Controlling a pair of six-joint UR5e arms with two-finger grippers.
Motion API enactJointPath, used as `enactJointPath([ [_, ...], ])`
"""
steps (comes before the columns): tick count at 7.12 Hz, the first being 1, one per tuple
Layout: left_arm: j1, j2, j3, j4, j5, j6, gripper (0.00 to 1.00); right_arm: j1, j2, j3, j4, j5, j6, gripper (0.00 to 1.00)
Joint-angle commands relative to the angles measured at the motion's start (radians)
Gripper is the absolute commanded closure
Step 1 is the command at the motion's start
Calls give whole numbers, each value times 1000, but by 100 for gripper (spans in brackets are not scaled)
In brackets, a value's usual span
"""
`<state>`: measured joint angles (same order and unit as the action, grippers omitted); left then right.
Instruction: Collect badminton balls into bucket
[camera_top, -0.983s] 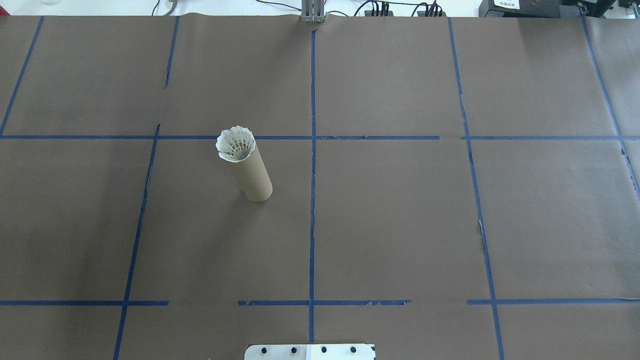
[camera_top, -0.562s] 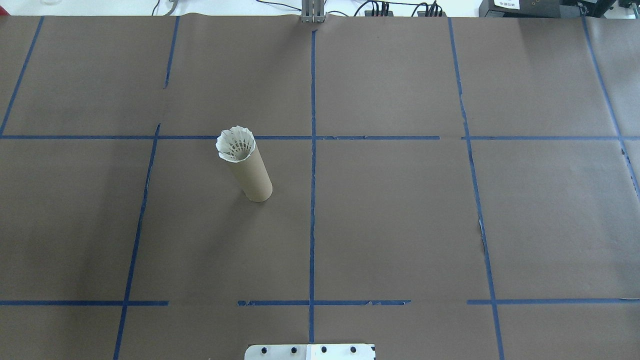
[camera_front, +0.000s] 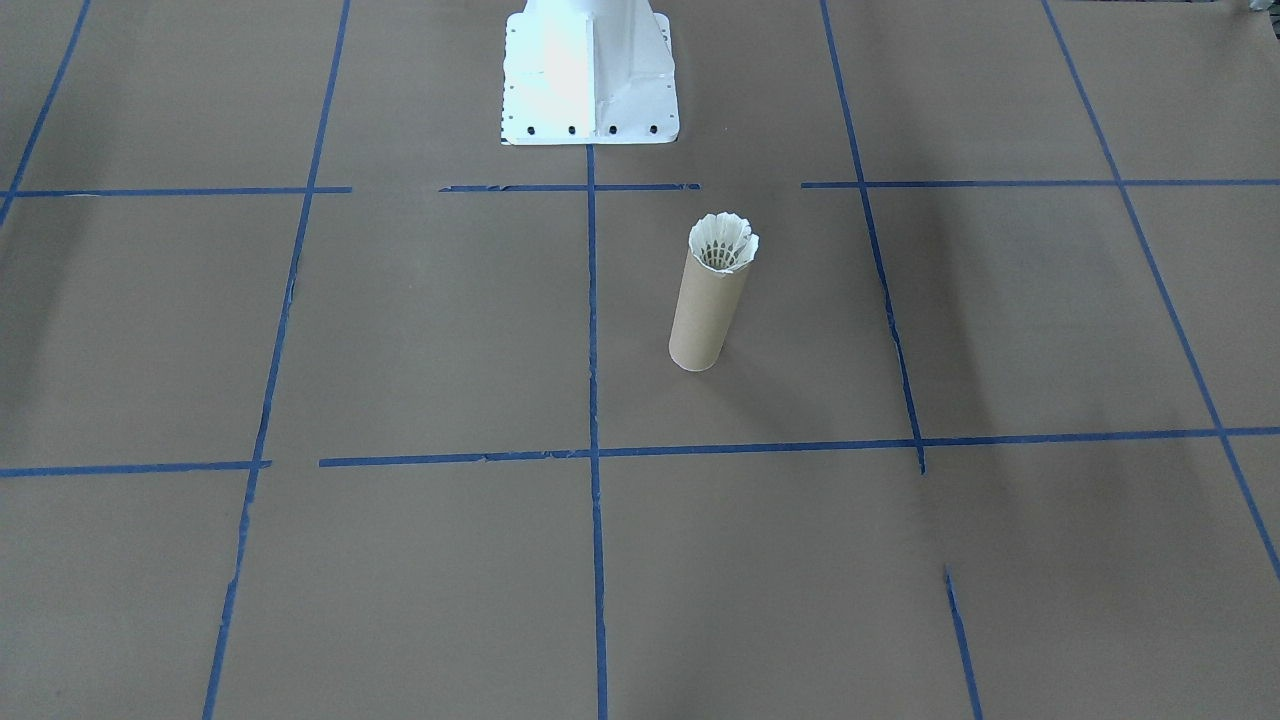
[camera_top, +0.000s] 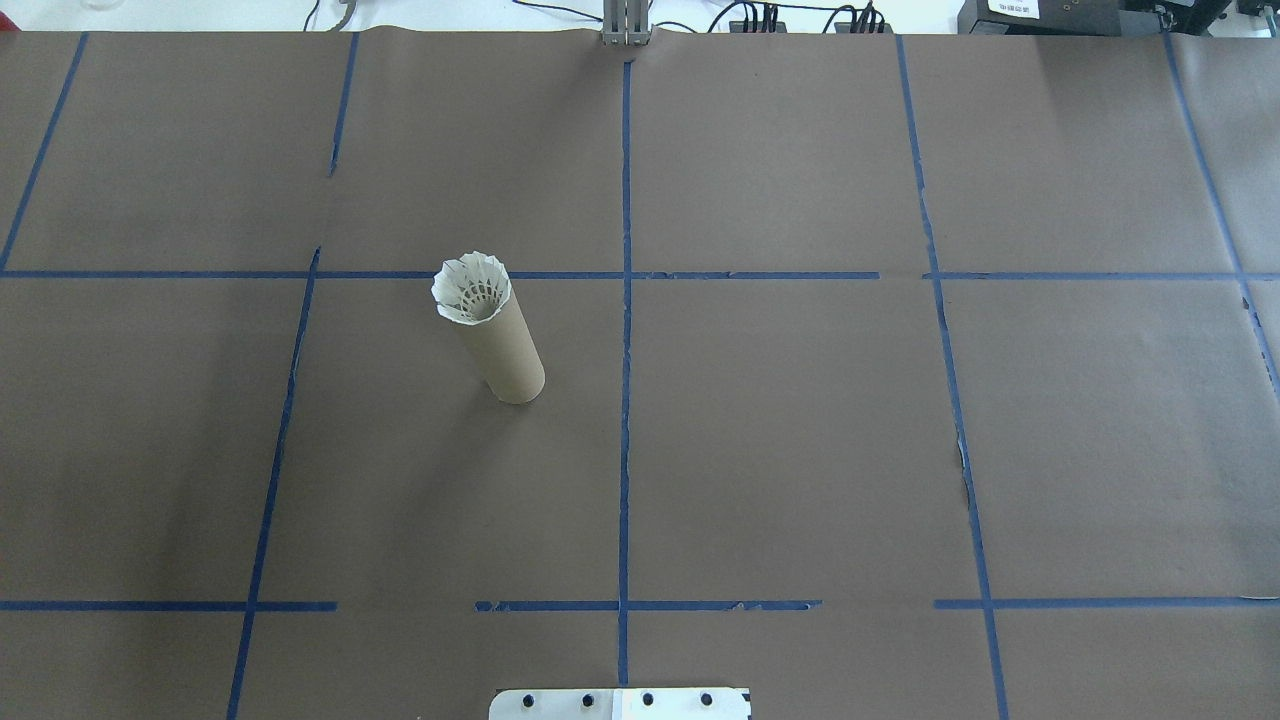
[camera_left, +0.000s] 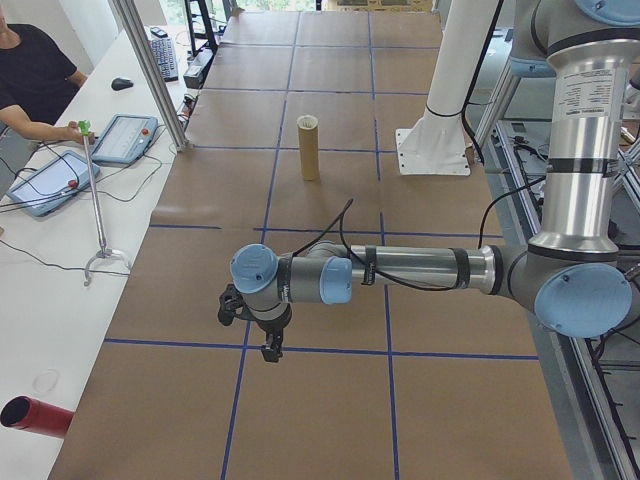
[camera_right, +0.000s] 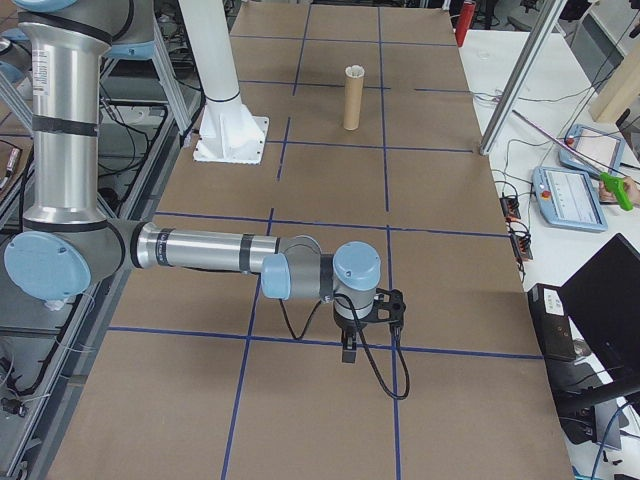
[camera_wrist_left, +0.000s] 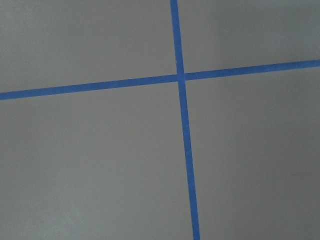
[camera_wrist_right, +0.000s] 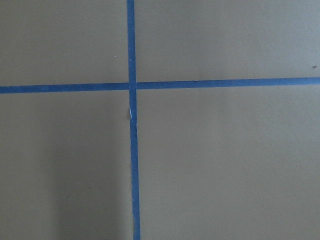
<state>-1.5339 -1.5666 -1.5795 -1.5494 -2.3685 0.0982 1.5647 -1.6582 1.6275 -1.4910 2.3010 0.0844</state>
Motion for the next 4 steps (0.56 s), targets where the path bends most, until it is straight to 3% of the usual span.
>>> enactJointPath([
  [1, 0, -4, -2, 0, 0, 0, 0, 0, 0, 0, 0, 0, 0, 0],
  [4, 0, -15, -7, 2, 2, 0, 0, 0, 0, 0, 0, 0, 0, 0],
])
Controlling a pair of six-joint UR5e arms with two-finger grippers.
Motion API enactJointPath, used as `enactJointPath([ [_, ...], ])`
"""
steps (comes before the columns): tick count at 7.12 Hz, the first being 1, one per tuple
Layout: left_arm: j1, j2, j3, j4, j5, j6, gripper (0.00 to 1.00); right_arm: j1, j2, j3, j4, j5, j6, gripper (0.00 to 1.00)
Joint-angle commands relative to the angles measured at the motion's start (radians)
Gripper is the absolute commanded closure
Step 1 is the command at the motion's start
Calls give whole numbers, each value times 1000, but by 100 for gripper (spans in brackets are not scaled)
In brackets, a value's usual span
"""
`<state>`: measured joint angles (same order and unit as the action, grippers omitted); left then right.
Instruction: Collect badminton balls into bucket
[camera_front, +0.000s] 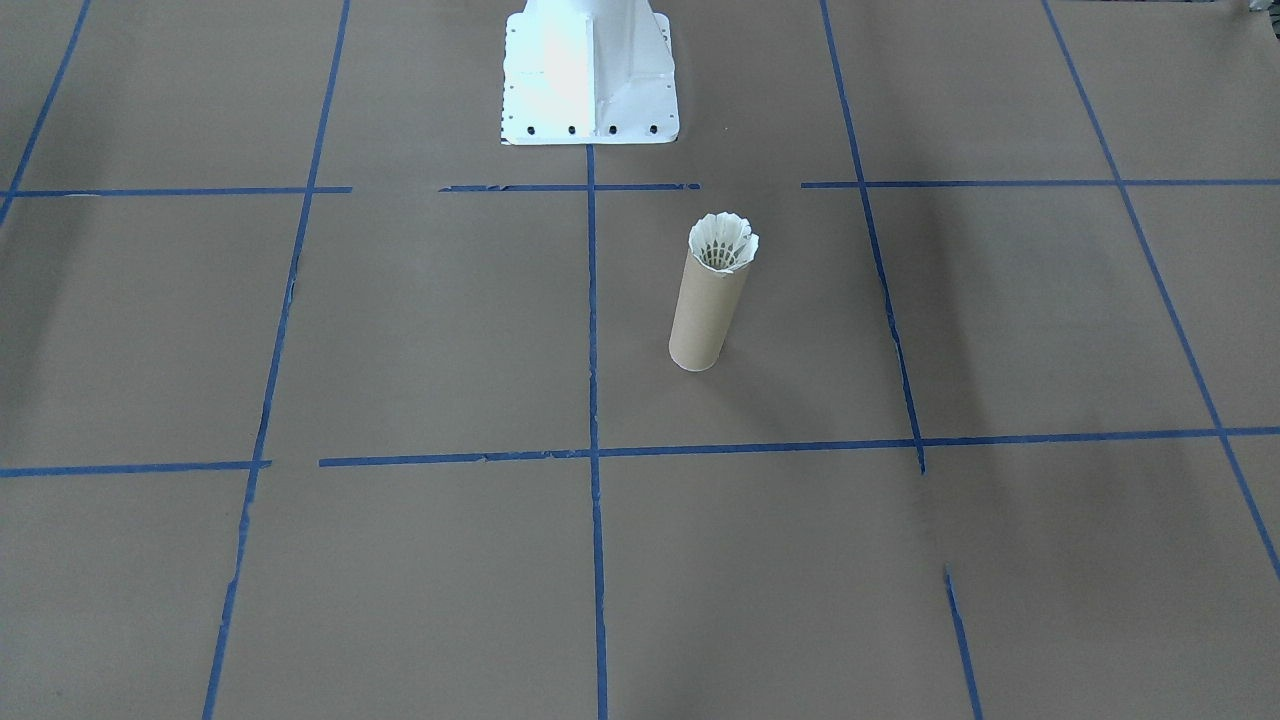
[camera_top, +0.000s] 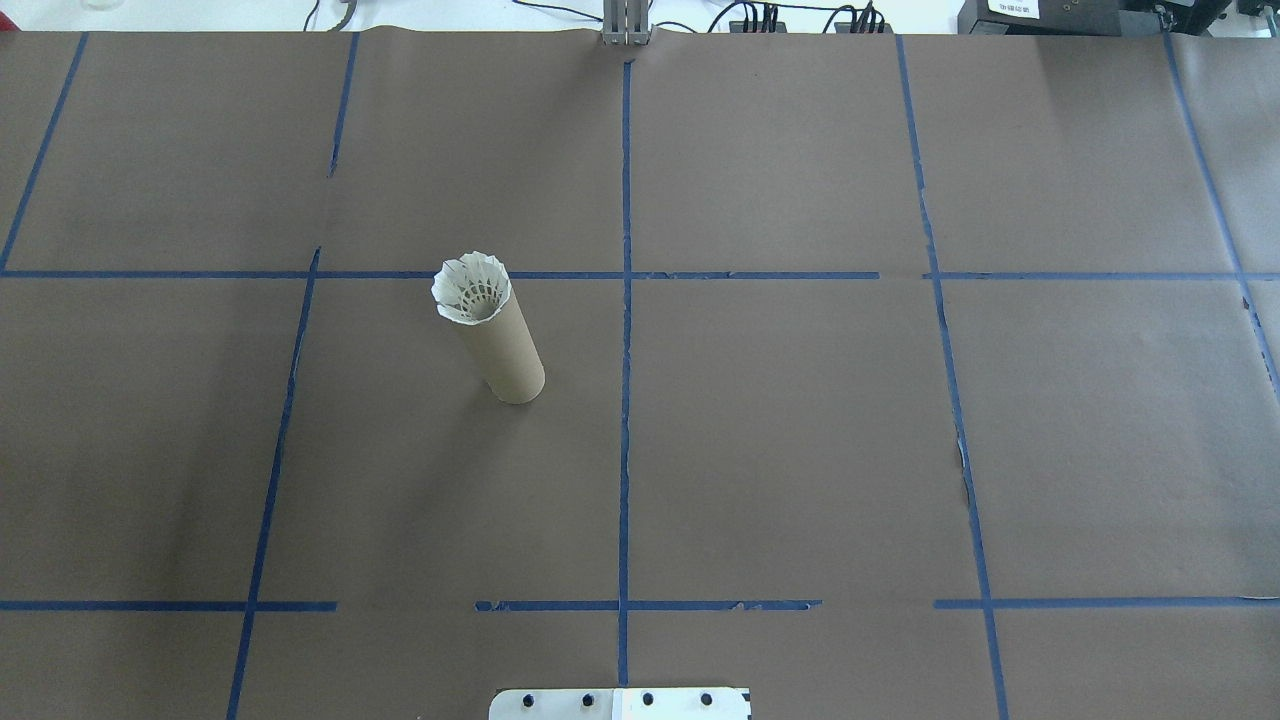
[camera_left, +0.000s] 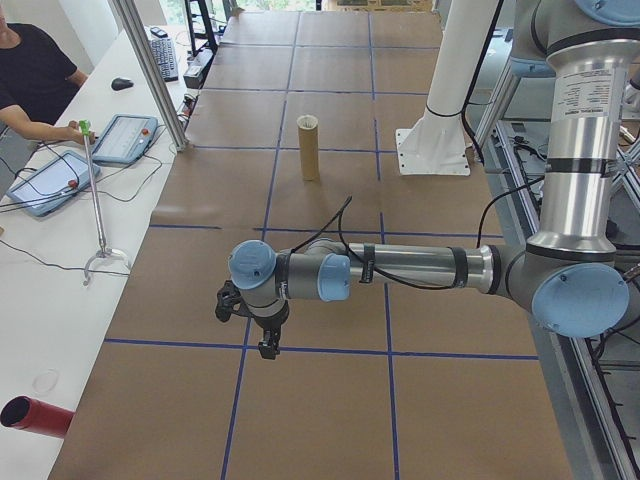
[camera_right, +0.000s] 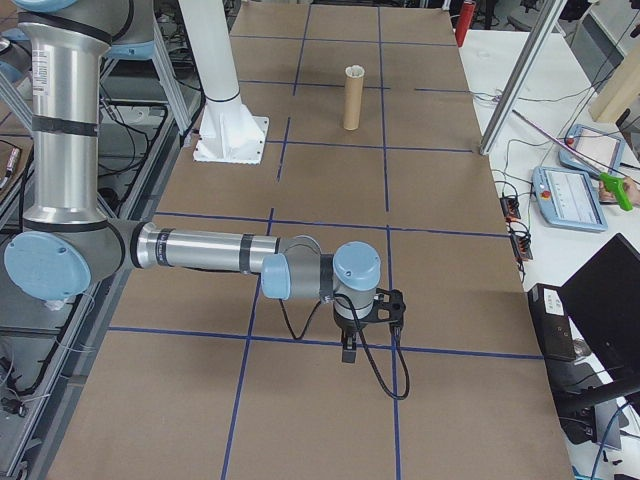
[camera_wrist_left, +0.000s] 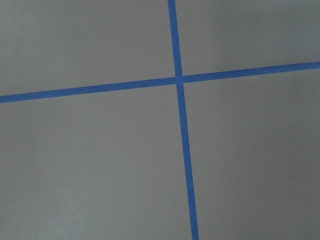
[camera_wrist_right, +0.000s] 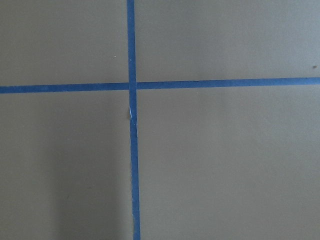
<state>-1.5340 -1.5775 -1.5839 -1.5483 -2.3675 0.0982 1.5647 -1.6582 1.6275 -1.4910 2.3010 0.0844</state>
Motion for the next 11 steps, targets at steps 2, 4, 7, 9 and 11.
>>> enactJointPath([
  [2, -2, -3, -30, 5, 2, 0, 0, 0, 0, 0, 0, -2, 0, 0],
  [4, -6, -3, -33, 7, 2, 0, 0, 0, 0, 0, 0, 0, 0, 0],
  [7, -6, 1, -22, 8, 1, 0, 0, 0, 0, 0, 0, 0, 0, 0],
  [9, -8, 4, -19, 7, 1, 0, 0, 0, 0, 0, 0, 0, 0, 0],
  [11, -6, 5, -18, 7, 1, 0, 0, 0, 0, 0, 0, 0, 0, 0],
])
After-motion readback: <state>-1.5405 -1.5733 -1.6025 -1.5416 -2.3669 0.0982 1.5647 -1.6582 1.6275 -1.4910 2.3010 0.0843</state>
